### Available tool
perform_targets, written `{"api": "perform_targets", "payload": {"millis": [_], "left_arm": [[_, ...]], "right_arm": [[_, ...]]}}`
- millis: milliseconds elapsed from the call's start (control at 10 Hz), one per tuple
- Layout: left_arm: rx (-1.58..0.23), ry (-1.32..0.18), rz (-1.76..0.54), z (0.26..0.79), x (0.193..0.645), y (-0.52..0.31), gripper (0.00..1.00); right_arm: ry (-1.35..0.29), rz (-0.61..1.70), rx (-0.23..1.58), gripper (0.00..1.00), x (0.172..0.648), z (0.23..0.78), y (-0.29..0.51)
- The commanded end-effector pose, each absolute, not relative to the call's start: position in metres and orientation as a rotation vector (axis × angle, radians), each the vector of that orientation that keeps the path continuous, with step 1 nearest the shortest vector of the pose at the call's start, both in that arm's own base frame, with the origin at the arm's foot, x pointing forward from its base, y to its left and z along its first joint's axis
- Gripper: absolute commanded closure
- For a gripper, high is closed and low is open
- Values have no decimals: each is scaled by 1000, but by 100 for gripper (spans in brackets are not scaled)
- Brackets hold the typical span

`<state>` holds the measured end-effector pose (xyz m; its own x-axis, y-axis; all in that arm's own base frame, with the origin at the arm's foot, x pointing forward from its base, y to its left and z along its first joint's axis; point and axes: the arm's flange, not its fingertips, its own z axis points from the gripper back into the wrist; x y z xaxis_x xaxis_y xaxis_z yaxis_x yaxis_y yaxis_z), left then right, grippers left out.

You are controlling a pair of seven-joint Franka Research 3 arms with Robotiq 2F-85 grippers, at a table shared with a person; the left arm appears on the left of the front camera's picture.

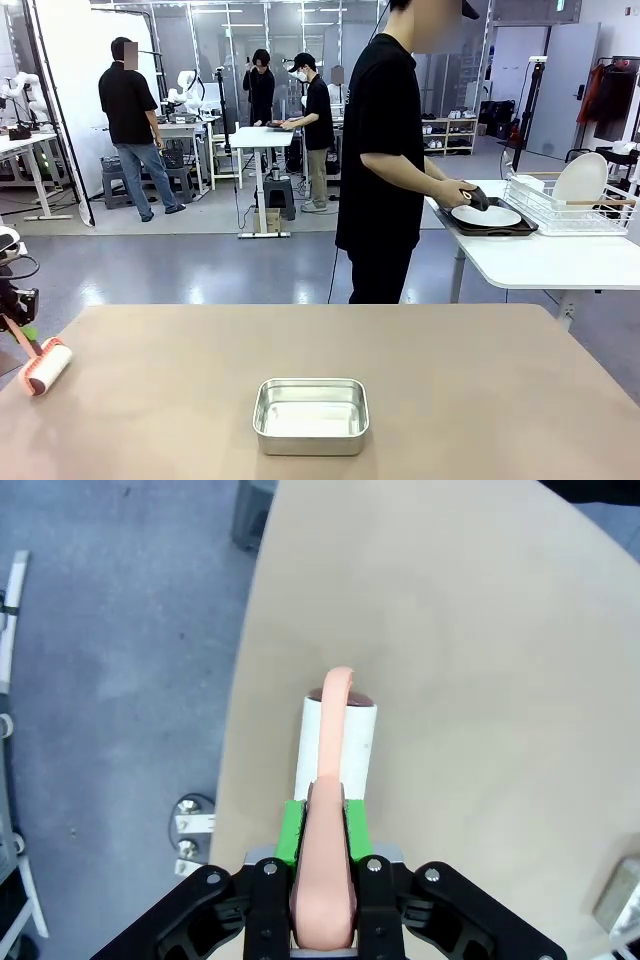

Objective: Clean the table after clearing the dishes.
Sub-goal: When the right (or left) Handle tray is removed, use the right hand (or left hand) to clean the right (or left) side of the table with the Lint Roller.

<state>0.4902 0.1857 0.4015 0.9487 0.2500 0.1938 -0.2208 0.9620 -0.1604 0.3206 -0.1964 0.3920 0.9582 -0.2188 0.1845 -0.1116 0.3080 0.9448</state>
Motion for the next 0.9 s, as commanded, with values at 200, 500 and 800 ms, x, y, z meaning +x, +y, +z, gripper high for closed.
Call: {"api": "perform_targets", "payload": {"millis": [200, 500, 800], "left_arm": [[-38, -255, 222, 415, 487, 168, 79], [-48, -291, 248, 463, 471, 148, 79], [40, -311, 298, 511, 450, 137, 79]], "right_arm": [[-311, -75, 1258, 0, 320, 393, -195], [-311, -75, 1258, 0, 320, 393, -195], [-311, -75, 1258, 0, 320, 393, -195]]}}
